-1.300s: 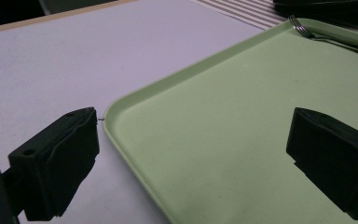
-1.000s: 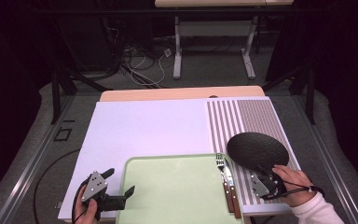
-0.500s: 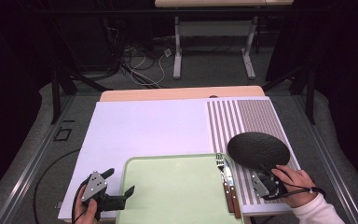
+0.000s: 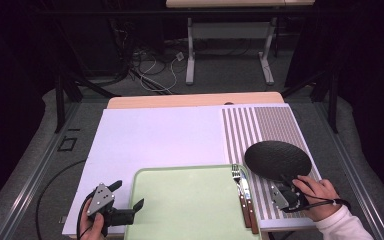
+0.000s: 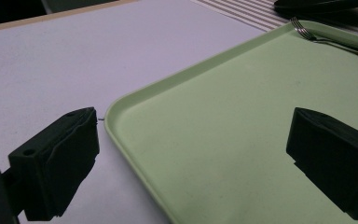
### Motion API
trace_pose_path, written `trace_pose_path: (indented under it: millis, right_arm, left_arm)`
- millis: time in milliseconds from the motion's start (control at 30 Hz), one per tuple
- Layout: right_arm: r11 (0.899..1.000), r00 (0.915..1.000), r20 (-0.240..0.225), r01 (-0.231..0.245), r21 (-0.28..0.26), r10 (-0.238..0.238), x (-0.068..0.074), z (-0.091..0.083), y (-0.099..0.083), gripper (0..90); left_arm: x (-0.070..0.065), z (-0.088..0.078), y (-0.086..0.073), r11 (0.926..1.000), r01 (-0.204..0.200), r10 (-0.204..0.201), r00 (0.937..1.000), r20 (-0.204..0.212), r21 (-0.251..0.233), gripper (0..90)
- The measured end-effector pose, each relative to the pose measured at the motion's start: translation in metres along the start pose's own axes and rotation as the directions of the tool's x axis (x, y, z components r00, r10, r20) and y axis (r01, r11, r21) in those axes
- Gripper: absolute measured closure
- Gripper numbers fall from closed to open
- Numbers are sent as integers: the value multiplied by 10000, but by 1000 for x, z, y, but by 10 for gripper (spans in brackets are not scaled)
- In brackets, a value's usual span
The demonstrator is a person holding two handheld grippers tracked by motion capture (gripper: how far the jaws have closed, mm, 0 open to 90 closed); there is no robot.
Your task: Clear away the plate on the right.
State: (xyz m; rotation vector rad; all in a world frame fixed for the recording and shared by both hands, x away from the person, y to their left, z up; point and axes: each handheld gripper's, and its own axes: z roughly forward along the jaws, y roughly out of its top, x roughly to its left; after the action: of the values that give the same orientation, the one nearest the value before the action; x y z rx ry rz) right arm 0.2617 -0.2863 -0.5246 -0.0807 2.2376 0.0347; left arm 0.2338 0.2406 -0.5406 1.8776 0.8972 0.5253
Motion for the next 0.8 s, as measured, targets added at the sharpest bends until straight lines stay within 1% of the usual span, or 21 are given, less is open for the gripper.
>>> trace_pose_path:
  millis: [33, 67, 100, 133, 167, 200, 267, 300, 333, 367, 400, 433, 467, 500, 533, 600, 633, 700, 733, 767, 800]
  right_arm:
    - [9996, 9999, -90, 47, 287, -45, -1, -2, 1, 850]
    - [9986, 9984, 554, -91, -519, 119, 2, 2, -2, 850]
    - [9965, 9996, -268, 40, 831, -18, -2, -8, 1, 849]
    - [9999, 9997, 231, -66, 86, 64, -1, -5, -1, 850]
    - [9996, 9989, 362, -291, -2, 291, -1, -6, -2, 849]
    - [10000, 9992, 391, -58, -39, 60, -4, -8, -2, 850]
    - [10000, 9988, 487, -78, -44, 80, -5, -11, -1, 849]
    - [10000, 9987, 517, 26, -56, -23, -6, -13, -1, 849]
    - [9999, 9982, 586, -148, -52, 150, -5, -15, -1, 849]
    - [9999, 9981, 617, 55, -118, -47, -8, -17, 0, 849]
    - [9997, 9972, 741, 65, -247, -47, -8, -18, 0, 849]
    - [9999, 9979, 631, 111, -10, -110, -10, -21, 1, 849]
    - [9998, 9970, 771, 100, -141, -89, -10, -22, 1, 849]
    - [9998, 9960, 887, 129, -146, -115, -10, -24, 2, 849]
    - [9997, 9960, 888, 146, -213, -126, -11, -25, 3, 849]
    - [9997, 9949, 1003, -24, -261, 50, -9, -27, 4, 849]
    - [9993, 9946, 1030, 167, -330, -132, -11, -28, 6, 849]
    - [9984, 9931, 1141, 322, -462, -267, -12, -29, 8, 849]
    - [9987, 9931, 1144, 304, -402, -256, -12, -30, 10, 849]
    - [9980, 9933, 1132, 310, -544, -247, -12, -29, 10, 849]
    - [9986, 9926, 1201, 229, -468, -171, -11, -30, 11, 848]
  left_arm:
    - [0, 0, 0, 10000, 9, -9, 10000, -2, -5, 28]
    - [0, 0, 0, 10000, -18, 18, 10000, -30, 1, 28]
    - [1, 0, 0, 10000, -7, 7, 10000, -29, -1, 29]
    - [1, 0, 0, 10000, -16, 16, 10000, -22, -2, 28]
    - [1, 0, 0, 10000, -16, 16, 10000, -23, 0, 28]
    - [1, 0, 0, 10000, -20, 20, 10000, -26, 3, 28]
    - [1, 0, 0, 10000, -22, 22, 10000, -28, -2, 28]
    - [1, 0, 0, 10000, -25, 25, 10000, -29, -4, 28]
    - [1, 0, 0, 10000, -27, 27, 10000, -32, 2, 29]
    - [1, 0, 0, 10000, -23, 23, 10000, -39, 4, 29]
    - [1, 0, 0, 10000, -17, 17, 10000, -45, 6, 29]
    - [1, 0, 0, 10000, -21, 21, 10000, -52, 10, 28]
    - [2, 0, 0, 10000, -19, 19, 10000, -65, 3, 29]
    - [2, 0, 0, 10000, 30, -30, 10000, -34, 2, 28]
    - [2, 0, 0, 10000, 38, -38, 10000, -46, -2, 28]
    - [2, 1, 0, 9999, 100, -100, 9999, -61, -27, 29]
    - [3, 1, 0, 10000, 70, -70, 9999, -98, -4, 29]
    - [3, 2, 0, 9999, 149, -149, 9999, -86, -1, 29]
    - [3, 1, 0, 10000, 77, -77, 9999, -128, 3, 28]
    - [3, 1, 0, 9999, 139, -139, 9998, -110, -30, 29]
    - [3, 1, 0, 9999, 147, -147, 9998, -108, -32, 29]
